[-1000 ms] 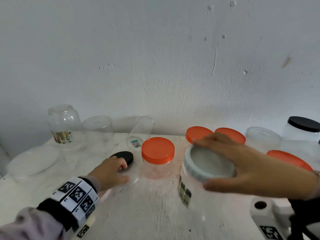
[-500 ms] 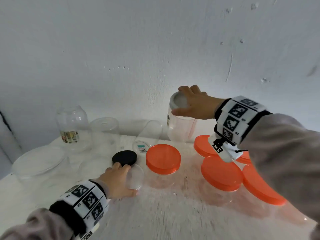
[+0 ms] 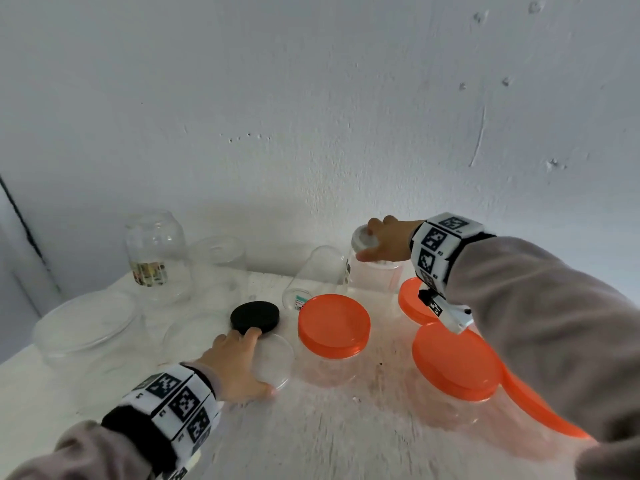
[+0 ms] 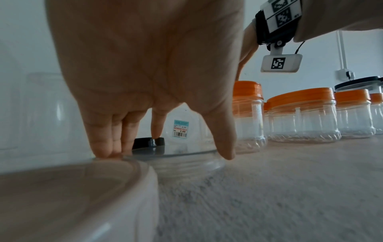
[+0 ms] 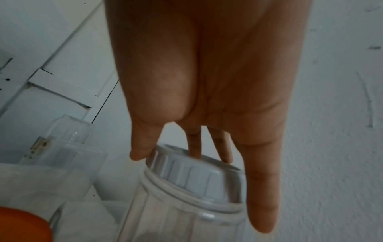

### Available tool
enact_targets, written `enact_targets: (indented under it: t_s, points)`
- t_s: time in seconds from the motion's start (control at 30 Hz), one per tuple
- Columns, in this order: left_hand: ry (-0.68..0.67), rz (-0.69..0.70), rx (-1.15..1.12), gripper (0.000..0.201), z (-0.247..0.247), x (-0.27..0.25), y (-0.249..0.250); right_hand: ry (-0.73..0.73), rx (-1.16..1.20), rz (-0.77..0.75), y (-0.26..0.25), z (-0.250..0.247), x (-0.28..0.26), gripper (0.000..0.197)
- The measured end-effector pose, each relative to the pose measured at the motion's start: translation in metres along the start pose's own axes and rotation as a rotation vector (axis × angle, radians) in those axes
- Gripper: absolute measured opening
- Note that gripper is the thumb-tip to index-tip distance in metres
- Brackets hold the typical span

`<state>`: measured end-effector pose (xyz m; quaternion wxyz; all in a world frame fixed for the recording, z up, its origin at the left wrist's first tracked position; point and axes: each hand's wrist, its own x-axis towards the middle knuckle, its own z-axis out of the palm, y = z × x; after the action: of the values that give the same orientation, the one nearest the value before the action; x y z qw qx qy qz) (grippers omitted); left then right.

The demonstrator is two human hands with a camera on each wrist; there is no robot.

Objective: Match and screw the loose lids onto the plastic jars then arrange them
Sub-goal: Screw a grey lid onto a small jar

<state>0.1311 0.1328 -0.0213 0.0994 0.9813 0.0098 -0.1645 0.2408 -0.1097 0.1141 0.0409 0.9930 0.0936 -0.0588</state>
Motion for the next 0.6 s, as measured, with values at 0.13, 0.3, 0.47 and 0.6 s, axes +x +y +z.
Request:
enact_targets:
  t_s: [0.13,0.3,0.47,0.6]
  points:
    - [0.008,0.002,-0.039,0.104,-0.006,-0.002,0.003,-0.048,-0.046,-0.036,0.008,-0.003,-0.004,0.067]
    - [0.034,-0.018,-0.083,0.103,-0.01,-0.006,0.005,-0.046,0.039,-0.103,0.023,-0.007,-0.017,0.069]
    - [0.046,-0.027,-0.116,0.102,-0.013,-0.014,0.005,-0.044,0.072,0.024,0.08,-0.01,-0.039,0.073]
    - [0.07,-0.048,-0.123,0.099,-0.015,-0.021,0.004,-0.106,0.029,0.234,0.141,0.003,-0.057,0.078]
